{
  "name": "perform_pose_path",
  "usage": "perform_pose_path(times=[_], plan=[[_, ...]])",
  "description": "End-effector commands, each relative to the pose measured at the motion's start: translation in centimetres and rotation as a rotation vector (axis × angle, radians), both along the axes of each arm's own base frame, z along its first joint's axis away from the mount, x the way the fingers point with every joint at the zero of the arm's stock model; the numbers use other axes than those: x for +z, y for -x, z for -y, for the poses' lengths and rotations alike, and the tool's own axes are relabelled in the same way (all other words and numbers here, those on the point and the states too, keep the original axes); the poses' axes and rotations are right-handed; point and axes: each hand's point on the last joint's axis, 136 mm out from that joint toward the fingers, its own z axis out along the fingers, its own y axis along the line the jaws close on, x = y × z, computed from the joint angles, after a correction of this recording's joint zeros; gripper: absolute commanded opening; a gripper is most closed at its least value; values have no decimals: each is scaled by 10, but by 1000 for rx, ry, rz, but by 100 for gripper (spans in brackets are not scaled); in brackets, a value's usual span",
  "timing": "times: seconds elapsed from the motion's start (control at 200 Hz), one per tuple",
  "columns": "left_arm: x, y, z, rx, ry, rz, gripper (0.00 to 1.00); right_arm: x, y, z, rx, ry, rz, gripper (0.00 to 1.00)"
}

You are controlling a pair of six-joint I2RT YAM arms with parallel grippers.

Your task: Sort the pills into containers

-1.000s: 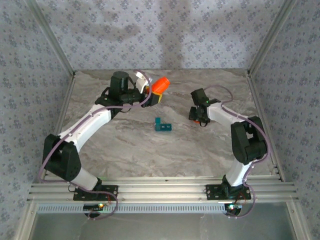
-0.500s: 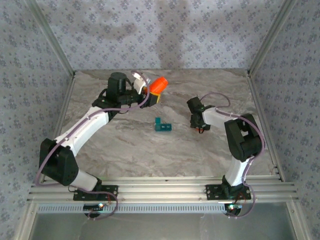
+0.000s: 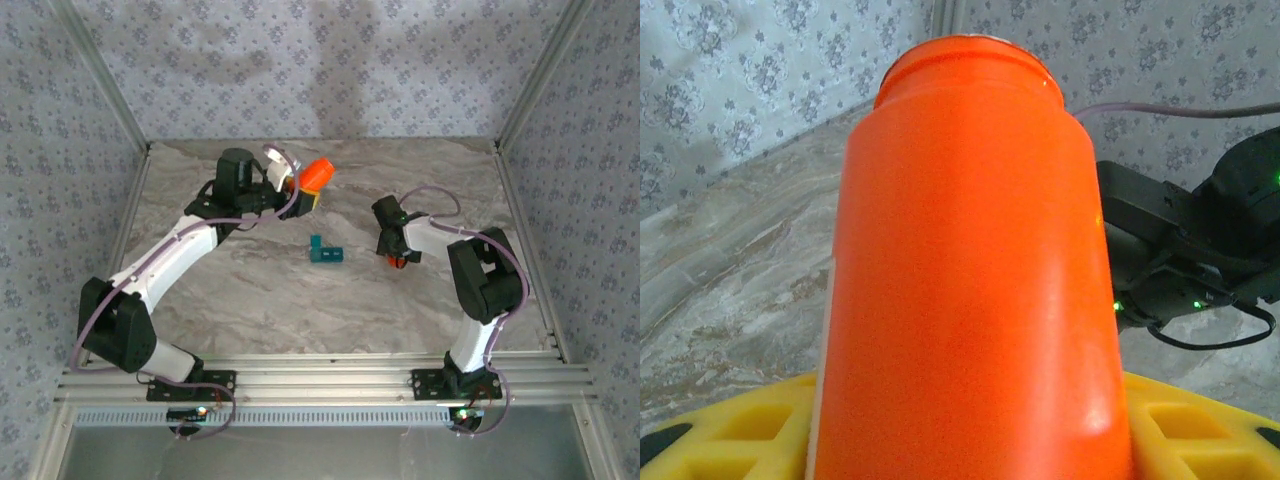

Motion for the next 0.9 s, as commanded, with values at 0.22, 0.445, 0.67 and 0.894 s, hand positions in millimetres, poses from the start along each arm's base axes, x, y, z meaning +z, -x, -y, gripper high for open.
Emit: perform_pose_path(times=[0.22,0.445,0.67,0.894], plan=[[9,11,-12,23,8,52,0,34,-3,-23,76,-133,7,71],[-8,22,-20,43,-20,26,0,67,-20,-50,177,-271,48,71],[-22,33,-28,74,-29,-5,0,94,-36,-79,303,-374,90,71],[-38,45,-41,129,-35,-40,0,85,-29,-95,368,-432,44,71]])
